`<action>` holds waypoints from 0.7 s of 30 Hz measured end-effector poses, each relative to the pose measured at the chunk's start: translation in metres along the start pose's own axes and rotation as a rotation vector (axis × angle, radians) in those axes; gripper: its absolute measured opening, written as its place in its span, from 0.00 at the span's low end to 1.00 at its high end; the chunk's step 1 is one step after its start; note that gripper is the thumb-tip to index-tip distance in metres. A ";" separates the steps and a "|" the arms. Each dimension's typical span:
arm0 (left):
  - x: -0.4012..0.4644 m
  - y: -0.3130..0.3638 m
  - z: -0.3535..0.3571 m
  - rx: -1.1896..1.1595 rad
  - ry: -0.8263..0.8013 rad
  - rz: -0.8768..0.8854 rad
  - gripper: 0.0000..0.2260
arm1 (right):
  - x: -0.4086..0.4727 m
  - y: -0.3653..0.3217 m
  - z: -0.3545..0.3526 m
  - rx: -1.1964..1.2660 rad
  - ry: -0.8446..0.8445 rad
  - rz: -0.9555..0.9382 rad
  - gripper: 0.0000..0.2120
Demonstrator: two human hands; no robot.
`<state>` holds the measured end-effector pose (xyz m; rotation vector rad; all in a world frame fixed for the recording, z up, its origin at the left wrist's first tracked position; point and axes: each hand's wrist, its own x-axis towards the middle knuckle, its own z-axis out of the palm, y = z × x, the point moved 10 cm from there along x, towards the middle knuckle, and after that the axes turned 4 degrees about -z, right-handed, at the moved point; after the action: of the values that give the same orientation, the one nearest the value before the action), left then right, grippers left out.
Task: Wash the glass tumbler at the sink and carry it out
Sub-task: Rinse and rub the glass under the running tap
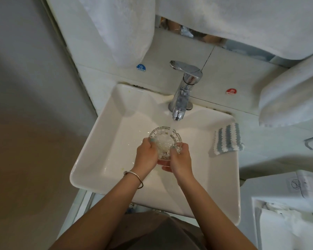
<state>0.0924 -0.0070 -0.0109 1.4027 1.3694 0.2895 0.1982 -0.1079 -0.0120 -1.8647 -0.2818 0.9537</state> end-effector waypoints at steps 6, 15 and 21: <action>0.010 -0.008 -0.004 0.114 0.009 0.024 0.21 | -0.003 -0.004 0.006 -0.151 -0.106 0.017 0.08; 0.008 0.001 -0.005 0.053 -0.029 0.091 0.09 | -0.006 0.003 0.014 0.079 -0.162 0.069 0.13; 0.000 -0.002 -0.005 -0.004 0.021 0.062 0.06 | 0.007 0.004 -0.006 -0.119 -0.003 0.013 0.10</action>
<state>0.0877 -0.0047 -0.0108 1.4447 1.3428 0.3482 0.2062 -0.1102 -0.0175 -1.9757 -0.3356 0.9665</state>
